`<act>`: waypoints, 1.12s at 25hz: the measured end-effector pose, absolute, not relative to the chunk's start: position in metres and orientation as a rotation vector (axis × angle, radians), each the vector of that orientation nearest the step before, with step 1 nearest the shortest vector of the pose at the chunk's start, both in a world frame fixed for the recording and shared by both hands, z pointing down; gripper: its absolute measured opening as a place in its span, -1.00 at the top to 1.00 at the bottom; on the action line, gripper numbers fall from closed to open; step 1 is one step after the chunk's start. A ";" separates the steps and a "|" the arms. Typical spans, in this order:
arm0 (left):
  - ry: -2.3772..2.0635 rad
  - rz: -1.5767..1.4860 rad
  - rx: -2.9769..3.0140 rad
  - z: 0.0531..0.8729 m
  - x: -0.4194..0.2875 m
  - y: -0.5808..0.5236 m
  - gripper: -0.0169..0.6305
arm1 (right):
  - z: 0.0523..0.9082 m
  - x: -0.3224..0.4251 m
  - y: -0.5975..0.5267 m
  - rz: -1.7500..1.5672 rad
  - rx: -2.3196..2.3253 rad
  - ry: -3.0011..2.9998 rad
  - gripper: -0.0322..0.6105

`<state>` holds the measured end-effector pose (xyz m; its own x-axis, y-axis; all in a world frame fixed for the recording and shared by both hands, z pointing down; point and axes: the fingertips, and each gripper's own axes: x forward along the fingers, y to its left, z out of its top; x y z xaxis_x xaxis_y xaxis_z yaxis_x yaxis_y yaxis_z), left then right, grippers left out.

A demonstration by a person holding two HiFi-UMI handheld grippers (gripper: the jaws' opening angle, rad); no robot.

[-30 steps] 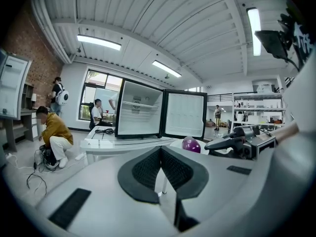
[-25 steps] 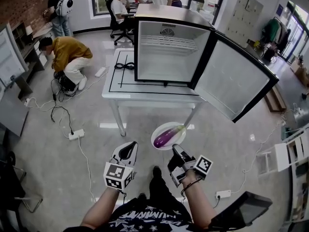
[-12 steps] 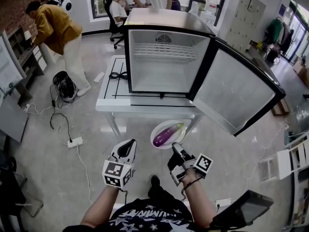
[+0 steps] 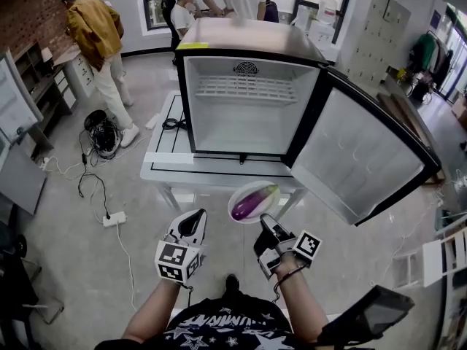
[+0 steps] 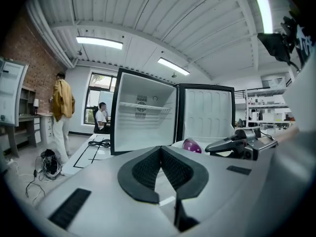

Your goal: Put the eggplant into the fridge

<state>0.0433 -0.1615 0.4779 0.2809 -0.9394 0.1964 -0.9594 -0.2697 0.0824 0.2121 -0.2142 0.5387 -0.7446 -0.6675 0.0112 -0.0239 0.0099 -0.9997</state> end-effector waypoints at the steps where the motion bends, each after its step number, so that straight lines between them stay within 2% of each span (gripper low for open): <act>1: -1.781 0.162 2.354 0.478 0.044 -0.166 0.92 | 0.539 0.212 -0.220 -1.790 -0.700 1.822 0.82; 14: -1.868 0.179 2.269 0.488 0.053 -0.211 0.92 | 0.555 0.201 -0.267 -1.896 -0.588 1.880 0.83; 28: -1.879 0.196 2.249 0.487 0.028 -0.261 0.92 | 0.559 0.183 -0.312 -1.925 -0.603 1.891 0.83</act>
